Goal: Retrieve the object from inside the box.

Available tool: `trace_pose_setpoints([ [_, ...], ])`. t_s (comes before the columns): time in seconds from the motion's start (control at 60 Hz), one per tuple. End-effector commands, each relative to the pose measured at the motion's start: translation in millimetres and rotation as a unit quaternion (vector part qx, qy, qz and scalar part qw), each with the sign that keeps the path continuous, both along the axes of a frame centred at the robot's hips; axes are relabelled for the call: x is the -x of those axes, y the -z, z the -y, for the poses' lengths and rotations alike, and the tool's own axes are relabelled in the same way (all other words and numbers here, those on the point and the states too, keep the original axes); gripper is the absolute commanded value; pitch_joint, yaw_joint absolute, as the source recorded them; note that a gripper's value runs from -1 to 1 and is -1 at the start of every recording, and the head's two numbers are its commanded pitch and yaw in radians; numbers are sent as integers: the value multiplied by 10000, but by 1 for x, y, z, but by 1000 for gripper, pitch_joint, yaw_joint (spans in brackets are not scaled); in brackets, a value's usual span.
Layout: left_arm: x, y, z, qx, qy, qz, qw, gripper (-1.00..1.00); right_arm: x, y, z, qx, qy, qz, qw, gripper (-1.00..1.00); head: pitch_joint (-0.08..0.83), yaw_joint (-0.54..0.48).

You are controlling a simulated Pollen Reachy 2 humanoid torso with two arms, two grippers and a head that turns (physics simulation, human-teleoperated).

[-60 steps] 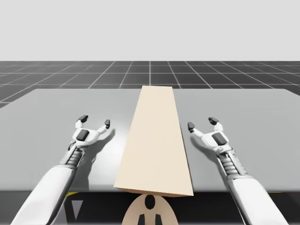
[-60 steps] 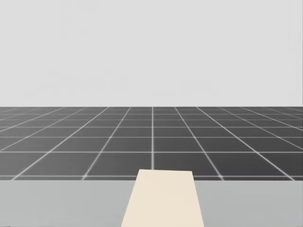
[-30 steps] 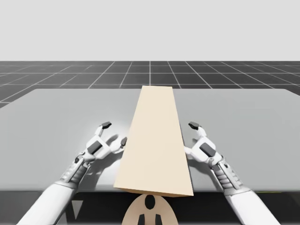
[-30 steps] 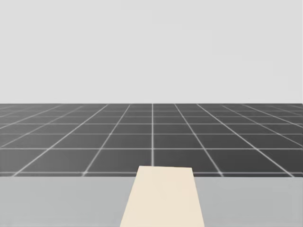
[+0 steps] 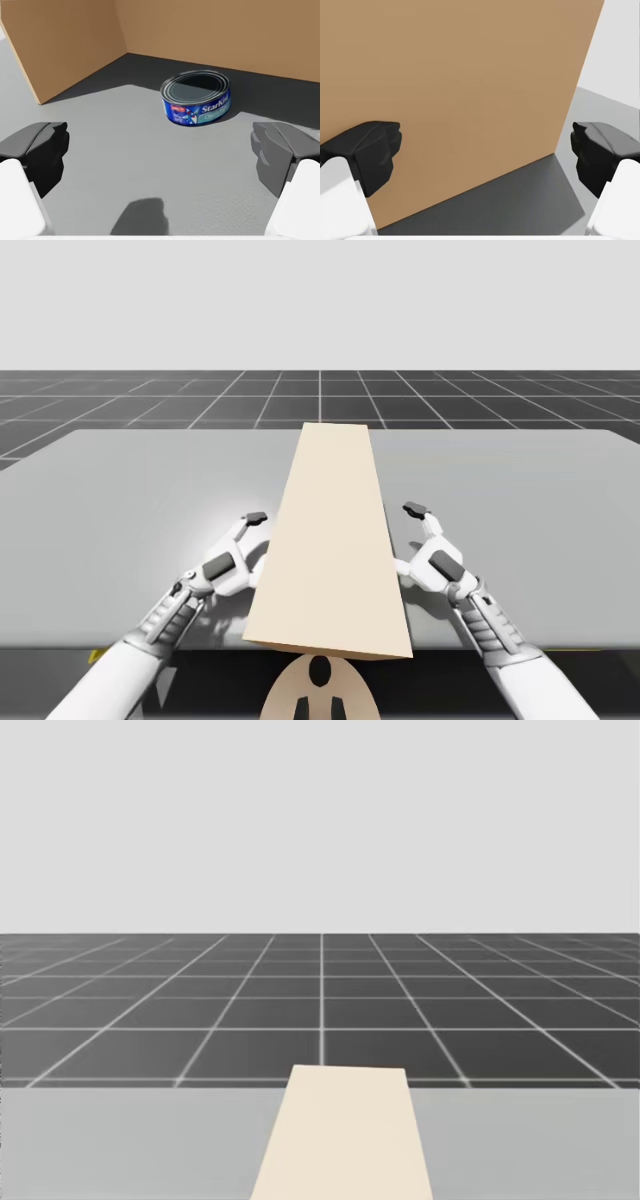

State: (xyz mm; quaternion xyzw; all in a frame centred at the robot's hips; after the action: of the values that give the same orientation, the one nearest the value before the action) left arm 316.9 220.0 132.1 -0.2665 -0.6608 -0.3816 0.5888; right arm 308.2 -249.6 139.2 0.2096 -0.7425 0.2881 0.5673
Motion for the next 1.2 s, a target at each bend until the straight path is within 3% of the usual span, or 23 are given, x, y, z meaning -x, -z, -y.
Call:
trace_pose_setpoints([
  [0.017,-14,-2,11,-6,299,-129,9995,-1000,0,-2,-6,-85,-130,106,9998,-1000,37,7],
  [0.1,-25,-1,22,-119,455,-128,9988,-1000,0,-2,-6,-82,-176,130,9997,-1000,40,10],
  [0.383,-62,14,45,-127,913,-372,9950,-1000,3,-2,-9,-32,-263,209,9994,-1000,56,12],
  [0.567,-73,22,62,-334,1320,-395,9899,-1000,4,-2,-10,-15,-307,263,9992,-1000,61,1],
  [0.867,-96,22,76,-413,1711,-467,9833,-1000,5,-2,-10,-32,-391,259,9989,-1000,80,-15],
  [1.033,-105,25,91,-572,2095,-466,9750,-1000,6,-2,-10,-26,-460,300,9985,-1000,90,-26],
  [1.2,-109,26,100,-566,2495,-488,9655,-1000,7,0,-12,18,-519,305,9982,-1000,99,-36],
])
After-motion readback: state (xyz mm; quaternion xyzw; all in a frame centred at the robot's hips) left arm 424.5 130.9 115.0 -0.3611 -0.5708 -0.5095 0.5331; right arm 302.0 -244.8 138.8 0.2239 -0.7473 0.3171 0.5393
